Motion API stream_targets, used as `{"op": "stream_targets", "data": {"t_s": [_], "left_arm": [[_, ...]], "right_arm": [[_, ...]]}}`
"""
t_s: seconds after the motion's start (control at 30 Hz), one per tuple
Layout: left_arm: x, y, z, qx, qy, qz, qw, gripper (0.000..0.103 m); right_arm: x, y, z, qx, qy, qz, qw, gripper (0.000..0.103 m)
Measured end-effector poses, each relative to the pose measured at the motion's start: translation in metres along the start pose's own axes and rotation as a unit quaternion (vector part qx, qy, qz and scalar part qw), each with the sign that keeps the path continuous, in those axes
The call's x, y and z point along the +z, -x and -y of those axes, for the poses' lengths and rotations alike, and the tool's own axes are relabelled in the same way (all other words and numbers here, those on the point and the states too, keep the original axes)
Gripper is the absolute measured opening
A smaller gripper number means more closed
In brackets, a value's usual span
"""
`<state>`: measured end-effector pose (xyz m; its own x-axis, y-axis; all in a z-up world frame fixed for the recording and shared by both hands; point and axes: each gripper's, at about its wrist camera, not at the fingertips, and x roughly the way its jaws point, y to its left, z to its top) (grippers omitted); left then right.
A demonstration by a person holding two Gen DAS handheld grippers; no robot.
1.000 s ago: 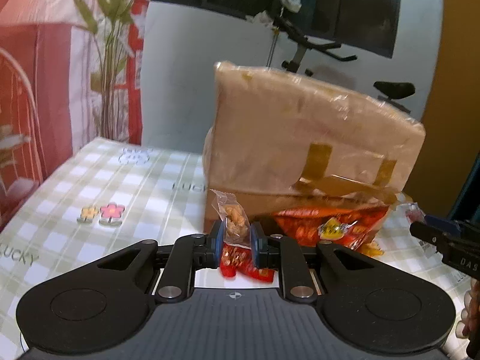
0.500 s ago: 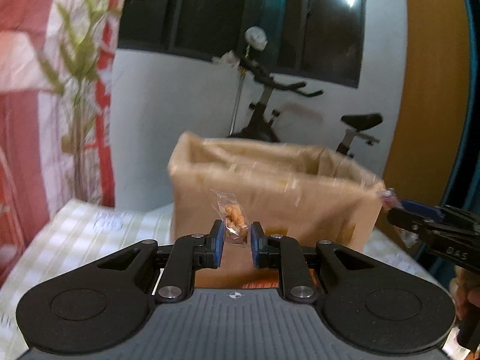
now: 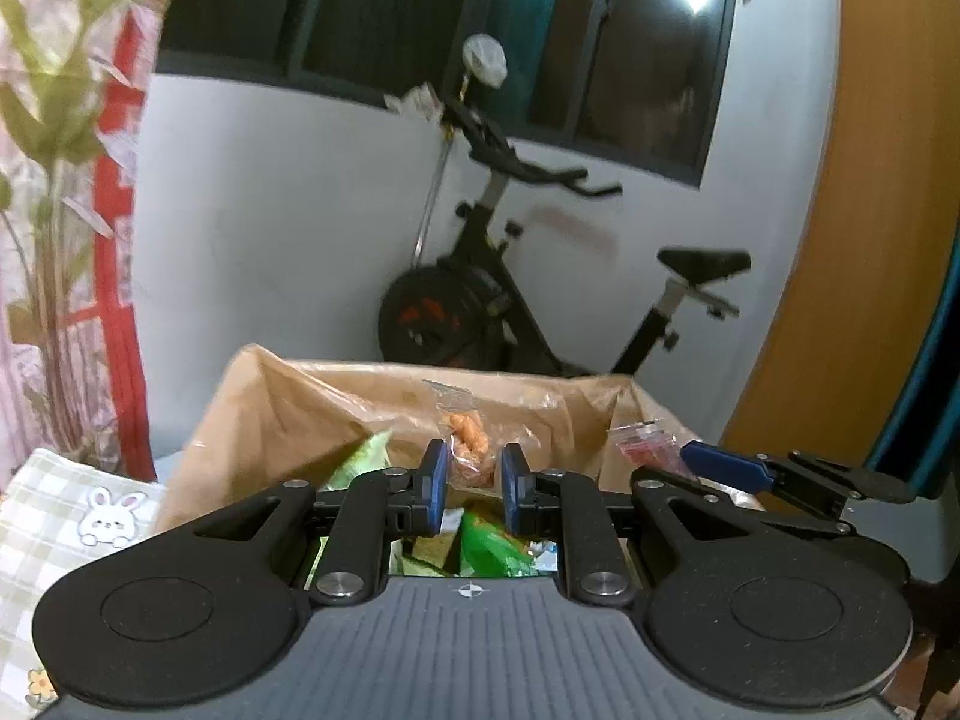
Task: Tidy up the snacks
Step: 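Lower both packets into the box and open both tools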
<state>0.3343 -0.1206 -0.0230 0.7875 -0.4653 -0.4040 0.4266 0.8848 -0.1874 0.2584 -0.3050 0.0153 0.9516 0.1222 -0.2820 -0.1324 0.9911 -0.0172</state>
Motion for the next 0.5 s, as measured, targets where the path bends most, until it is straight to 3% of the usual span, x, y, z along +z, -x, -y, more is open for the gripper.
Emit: {"op": "stream_targets", "data": {"t_s": [0.13,0.2,0.23,0.5], "left_arm": [[-0.006,-0.017,-0.002,-0.005,-0.009,-0.024,0.9997,0.022],[-0.011,-0.015,-0.002,0.000,-0.017,-0.026,0.9995,0.040],[-0.013,-0.013,-0.002,0.005,-0.021,-0.023,0.9995,0.043],[-0.012,0.014,-0.009,0.015,-0.036,-0.011,0.9992,0.049]], "right_arm": [[-0.005,-0.019,0.005,-0.010,-0.001,-0.039,0.999,0.045],[-0.009,-0.022,0.005,-0.012,0.002,-0.051,0.999,0.047],[-0.010,-0.022,0.006,-0.015,0.001,-0.054,0.998,0.047],[-0.016,-0.002,0.018,-0.016,-0.030,-0.053,0.998,0.051]]}}
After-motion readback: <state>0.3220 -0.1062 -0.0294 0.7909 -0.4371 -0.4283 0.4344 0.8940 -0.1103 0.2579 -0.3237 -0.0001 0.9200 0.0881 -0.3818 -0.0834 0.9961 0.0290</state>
